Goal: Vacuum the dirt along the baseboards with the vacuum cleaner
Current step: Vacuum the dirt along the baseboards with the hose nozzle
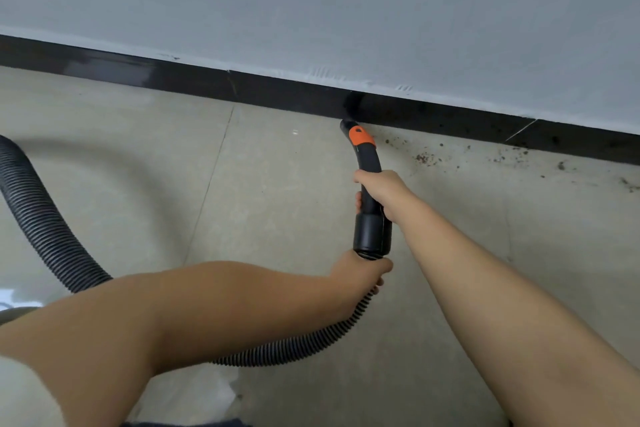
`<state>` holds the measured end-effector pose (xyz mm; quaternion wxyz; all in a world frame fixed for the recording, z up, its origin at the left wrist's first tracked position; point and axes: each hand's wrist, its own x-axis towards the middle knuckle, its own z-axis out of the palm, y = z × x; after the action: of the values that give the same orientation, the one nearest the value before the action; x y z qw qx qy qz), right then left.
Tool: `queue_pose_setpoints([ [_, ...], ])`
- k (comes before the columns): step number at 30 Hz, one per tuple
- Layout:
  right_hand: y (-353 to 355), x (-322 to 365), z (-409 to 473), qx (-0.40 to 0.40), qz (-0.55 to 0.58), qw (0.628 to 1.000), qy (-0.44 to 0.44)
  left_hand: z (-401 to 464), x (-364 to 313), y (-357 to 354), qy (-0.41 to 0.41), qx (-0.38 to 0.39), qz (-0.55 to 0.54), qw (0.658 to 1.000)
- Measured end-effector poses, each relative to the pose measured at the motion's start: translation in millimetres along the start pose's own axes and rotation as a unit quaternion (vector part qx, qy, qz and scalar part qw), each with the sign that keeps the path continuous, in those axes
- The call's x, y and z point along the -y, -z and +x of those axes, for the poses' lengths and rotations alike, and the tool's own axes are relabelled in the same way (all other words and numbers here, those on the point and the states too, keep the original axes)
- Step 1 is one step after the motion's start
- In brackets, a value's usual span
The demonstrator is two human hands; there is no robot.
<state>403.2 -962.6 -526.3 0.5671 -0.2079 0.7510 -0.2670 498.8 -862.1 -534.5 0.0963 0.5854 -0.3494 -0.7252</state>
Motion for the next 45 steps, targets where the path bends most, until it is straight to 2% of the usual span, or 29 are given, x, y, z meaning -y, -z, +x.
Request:
queue_pose_setpoints([
  [10, -27, 18, -4, 0.047, -0.046, 0.998, 0.0, -4, -4, 19, 0.013, -0.011, -0.052, 0.999],
  [16, 7, -12, -18, 0.005, -0.013, 1.0, -0.025, -13, 8, -2, 0.035, 0.046, 0.019, 0.998],
  [23, 61, -40, -21, -0.052, 0.039, 0.997, -0.034, -17, 13, -48, 0.028, 0.077, 0.072, 0.994],
  [33, 88, -51, -14, -0.031, 0.009, 0.999, -0.012, -10, 25, -96, 0.002, 0.03, 0.04, 0.999],
  [45, 96, -51, -12, -0.017, 0.008, 1.0, -0.011, -8, 24, -107, -0.007, -0.006, 0.039, 0.999],
])
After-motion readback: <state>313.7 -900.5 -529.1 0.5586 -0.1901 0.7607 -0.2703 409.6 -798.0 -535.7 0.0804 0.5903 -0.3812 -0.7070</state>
